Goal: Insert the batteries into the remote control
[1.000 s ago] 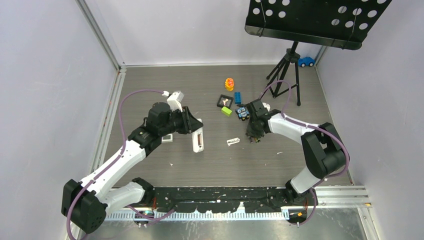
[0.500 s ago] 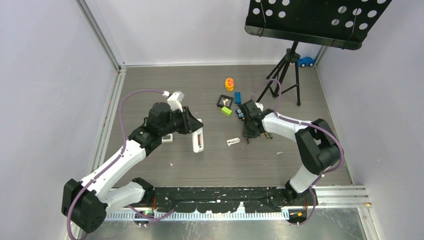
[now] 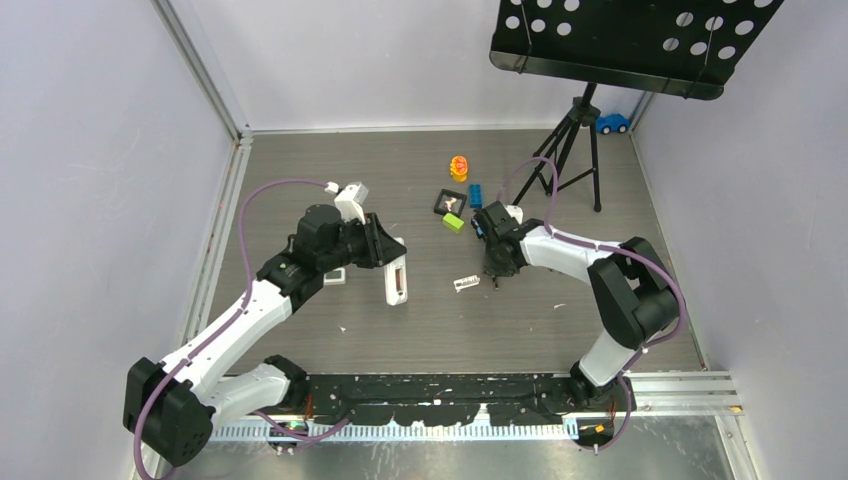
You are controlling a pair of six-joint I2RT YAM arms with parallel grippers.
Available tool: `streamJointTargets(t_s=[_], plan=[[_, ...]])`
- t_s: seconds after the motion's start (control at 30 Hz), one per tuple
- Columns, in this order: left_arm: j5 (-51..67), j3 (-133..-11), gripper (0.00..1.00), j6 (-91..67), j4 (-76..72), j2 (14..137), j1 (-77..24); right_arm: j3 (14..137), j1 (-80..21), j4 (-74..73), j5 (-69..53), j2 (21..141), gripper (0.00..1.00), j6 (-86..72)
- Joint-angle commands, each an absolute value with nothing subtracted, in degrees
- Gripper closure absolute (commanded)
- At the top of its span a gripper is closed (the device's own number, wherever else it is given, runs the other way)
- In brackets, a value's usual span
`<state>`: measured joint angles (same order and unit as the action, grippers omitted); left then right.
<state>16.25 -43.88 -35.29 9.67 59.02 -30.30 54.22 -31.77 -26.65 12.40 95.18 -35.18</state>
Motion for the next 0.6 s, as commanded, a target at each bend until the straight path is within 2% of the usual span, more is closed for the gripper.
streamJointTargets(t_s=[0.0,0.1,0.17,0.3,0.57], plan=[[16.70,-45.11,1.00,-34.11,7.46,58.59,-30.23,55.02,-31.99,-28.13,14.14,94.52,0.69,-34.54],[16.70,-45.09,1.00,-34.09,7.59,58.53,-30.23,55.17,-31.95,-28.39,15.94,93.10,0.45,-35.31],[16.66,-45.09,1.00,-33.89,7.83,58.38,-30.23,54.87,-31.17,-28.31,19.24,90.93,0.40,-36.32],[16.62,-44.87,1.00,-33.85,8.00,57.84,-30.23,54.40,-24.83,-28.33,23.37,87.29,0.41,-39.01],[16.62,-44.31,1.00,-33.90,8.22,56.74,-30.23,51.06,-11.25,-25.50,33.85,82.16,0.55,-41.86]])
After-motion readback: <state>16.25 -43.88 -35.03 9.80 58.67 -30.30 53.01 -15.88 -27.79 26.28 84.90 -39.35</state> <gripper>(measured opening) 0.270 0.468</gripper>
